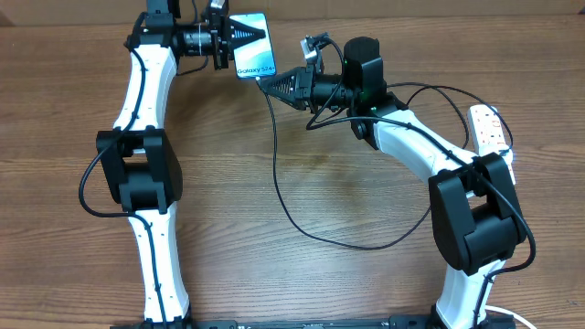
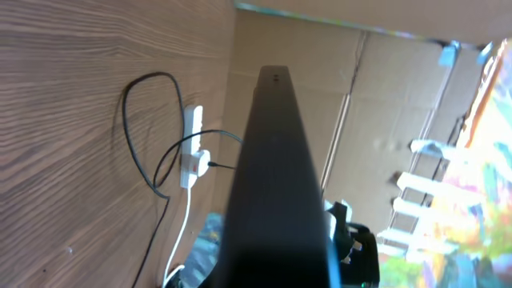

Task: Plug charger to phone and switch on socket

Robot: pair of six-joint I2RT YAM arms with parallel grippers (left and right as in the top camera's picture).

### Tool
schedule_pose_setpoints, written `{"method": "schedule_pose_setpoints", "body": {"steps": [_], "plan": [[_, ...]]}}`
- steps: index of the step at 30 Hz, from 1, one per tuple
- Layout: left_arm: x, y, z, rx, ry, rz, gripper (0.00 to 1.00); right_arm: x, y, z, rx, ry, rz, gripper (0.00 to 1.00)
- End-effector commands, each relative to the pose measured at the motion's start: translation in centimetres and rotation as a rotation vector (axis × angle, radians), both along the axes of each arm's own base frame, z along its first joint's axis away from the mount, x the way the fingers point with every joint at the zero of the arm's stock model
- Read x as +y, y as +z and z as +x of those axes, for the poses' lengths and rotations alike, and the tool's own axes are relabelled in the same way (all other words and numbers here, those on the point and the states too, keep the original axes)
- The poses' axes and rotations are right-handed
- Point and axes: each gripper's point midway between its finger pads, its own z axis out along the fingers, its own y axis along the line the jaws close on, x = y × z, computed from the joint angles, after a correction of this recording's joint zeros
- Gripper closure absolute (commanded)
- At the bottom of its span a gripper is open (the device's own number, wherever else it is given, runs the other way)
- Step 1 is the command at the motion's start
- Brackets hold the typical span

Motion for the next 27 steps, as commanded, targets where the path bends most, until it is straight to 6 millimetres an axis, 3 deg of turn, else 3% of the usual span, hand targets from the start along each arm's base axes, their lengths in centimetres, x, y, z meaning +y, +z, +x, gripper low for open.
{"method": "schedule_pose_setpoints", "body": {"steps": [1, 27], "plan": [[-1.9, 1.9, -1.4, 0.0, -0.051, -0.019, 0.96, -1.6, 1.3, 3.1, -0.02, -0.2, -0.01, 0.96], [-2.8, 2.4, -2.1, -0.071, -0.101, -0.045, 0.96, -1.1, 1.2, 4.7, 0.09, -0.364, 0.02, 0.96]]}}
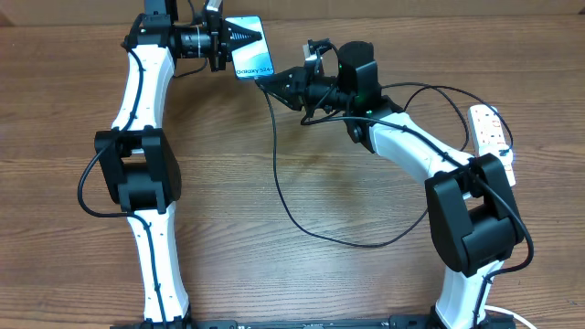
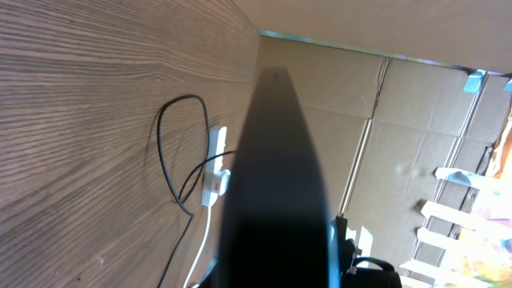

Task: Plug charger to phone and switch on socket

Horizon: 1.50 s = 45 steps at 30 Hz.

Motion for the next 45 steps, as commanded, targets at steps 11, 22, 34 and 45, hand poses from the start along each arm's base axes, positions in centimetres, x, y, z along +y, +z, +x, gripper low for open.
{"method": "schedule_pose_setpoints", "body": {"steps": [11, 22, 34, 45], "plan": [[-4.6, 4.0, -3.6, -0.005, -0.187, -0.137, 0.96, -2.0, 2.0, 4.6, -0.115, -0.304, -0.047, 0.96], [-4.6, 3.8, -3.7, -0.022, -0.19, -0.133, 0.96, -2.3, 1.6, 4.8, -0.103, -0.322, -0.06, 0.96], [-4.6, 3.9, -3.8, -0.082, -0.201, -0.131, 0.96, -2.4, 1.3, 4.6, -0.085, -0.302, -0.065, 0.61], [-4.2, 3.9, -3.5, -0.119, -0.193, -0.124, 0.96, -2.8, 0.9, 2.5, -0.169, -0.09, -0.089, 0.18]]}}
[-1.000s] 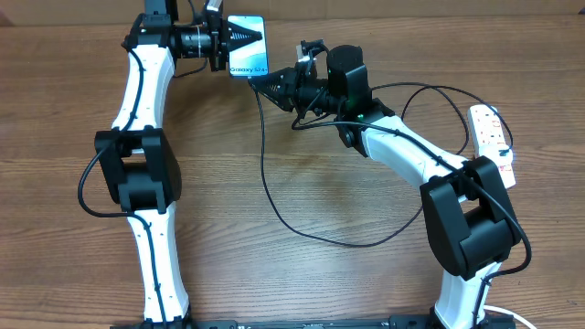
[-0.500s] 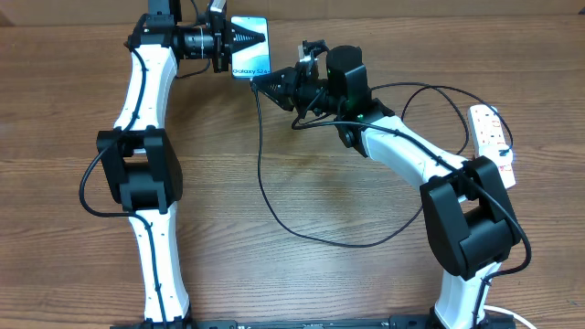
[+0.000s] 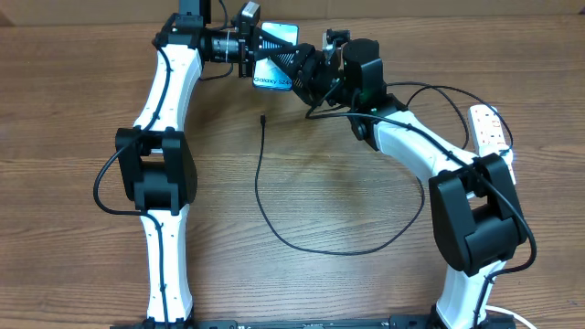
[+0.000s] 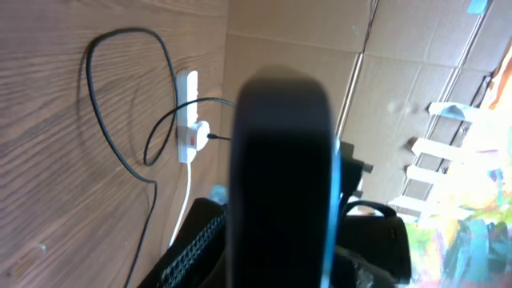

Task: Plug charger to phone and switch on socket

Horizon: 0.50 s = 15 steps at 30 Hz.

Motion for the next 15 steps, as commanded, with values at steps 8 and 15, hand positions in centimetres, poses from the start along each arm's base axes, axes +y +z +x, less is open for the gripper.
{"method": "schedule_pose_setpoints", "body": {"steps": [8, 15], "plan": [[4.6, 1.8, 1.6, -0.1, 0.084, 0.007, 0.96, 0.2, -1.9, -4.2, -0.06, 0.261, -0.129, 0.18], [8.2, 1.5, 2.5, -0.077, 0.156, 0.02, 0.96, -0.1, -5.8, -5.0, 0.014, 0.22, -0.291, 0.19]]}}
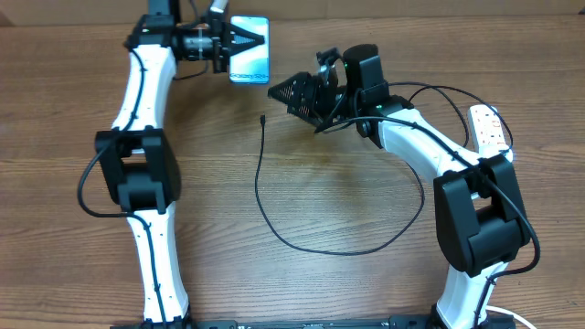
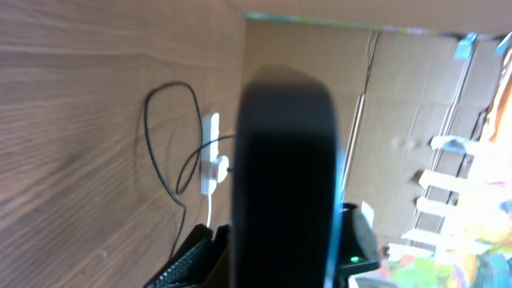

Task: Plug charger to phone and switch on socket

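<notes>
At the back of the table my left gripper (image 1: 230, 43) is shut on the light blue phone (image 1: 249, 50), holding it off the wood. The left wrist view shows the phone (image 2: 284, 176) only as a dark blurred bar, edge-on. My right gripper (image 1: 277, 91) hangs to the right of and below the phone, apart from it, looking open with nothing in its fingers. The black charger cable (image 1: 274, 215) lies loose in a wide loop. Its plug end (image 1: 263, 119) rests on the wood below the phone. The white socket strip (image 1: 489, 128) lies at the right edge.
A cardboard wall runs along the back edge of the table (image 1: 73, 110). The cable loop covers the middle, and its far end runs under the right arm toward the socket strip (image 2: 210, 152). The right arm's body (image 2: 352, 256) sits low in the left wrist view.
The left gripper has carried the phone left and back, away from the right gripper. The right gripper has dropped lower and stands apart from the phone. The plug end still lies on the wood.
At first my right gripper held the cable's plug end up at the phone's lower edge, and it stayed there at the second moment. By the third moment the plug lay on the table while the right gripper pressed close to the phone. Now the two grippers are apart.
</notes>
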Robot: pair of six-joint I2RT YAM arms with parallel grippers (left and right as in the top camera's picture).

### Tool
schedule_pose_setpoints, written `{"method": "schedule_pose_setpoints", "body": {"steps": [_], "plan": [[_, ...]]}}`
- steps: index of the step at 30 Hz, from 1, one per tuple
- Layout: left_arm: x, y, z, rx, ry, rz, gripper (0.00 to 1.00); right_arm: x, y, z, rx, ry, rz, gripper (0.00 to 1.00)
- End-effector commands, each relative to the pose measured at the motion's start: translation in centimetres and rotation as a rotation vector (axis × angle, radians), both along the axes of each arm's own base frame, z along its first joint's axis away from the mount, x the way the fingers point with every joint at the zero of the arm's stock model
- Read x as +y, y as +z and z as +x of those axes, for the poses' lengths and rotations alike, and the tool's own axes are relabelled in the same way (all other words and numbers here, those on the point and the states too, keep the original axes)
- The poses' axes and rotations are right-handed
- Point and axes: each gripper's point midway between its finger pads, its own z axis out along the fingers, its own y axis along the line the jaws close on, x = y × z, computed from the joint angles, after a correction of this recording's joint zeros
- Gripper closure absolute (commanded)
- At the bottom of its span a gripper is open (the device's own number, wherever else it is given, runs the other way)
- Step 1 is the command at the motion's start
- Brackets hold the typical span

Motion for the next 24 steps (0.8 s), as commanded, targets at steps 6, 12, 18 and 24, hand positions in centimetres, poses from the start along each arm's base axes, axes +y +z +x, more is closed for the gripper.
{"method": "schedule_pose_setpoints", "body": {"steps": [6, 12, 18, 24], "plan": [[3.4, 2.2, 0.2, -0.029, 0.043, -0.026, 0.96, 0.2, -4.3, -0.3, -0.121, -0.083, -0.347, 0.43], [3.6, 2.1, 0.2, -0.034, 0.045, -0.024, 0.96, 0.7, -6.3, -0.5, -0.234, -0.15, -0.568, 0.75], [3.6, 2.0, 0.1, -0.029, 0.044, -0.023, 0.96, 1.4, -5.4, 0.9, -0.384, -0.2, -0.638, 0.71], [3.7, 2.0, 0.1, -0.029, 0.047, -0.021, 0.96, 2.5, -6.3, 2.2, -0.441, -0.203, -0.602, 0.49]]}}
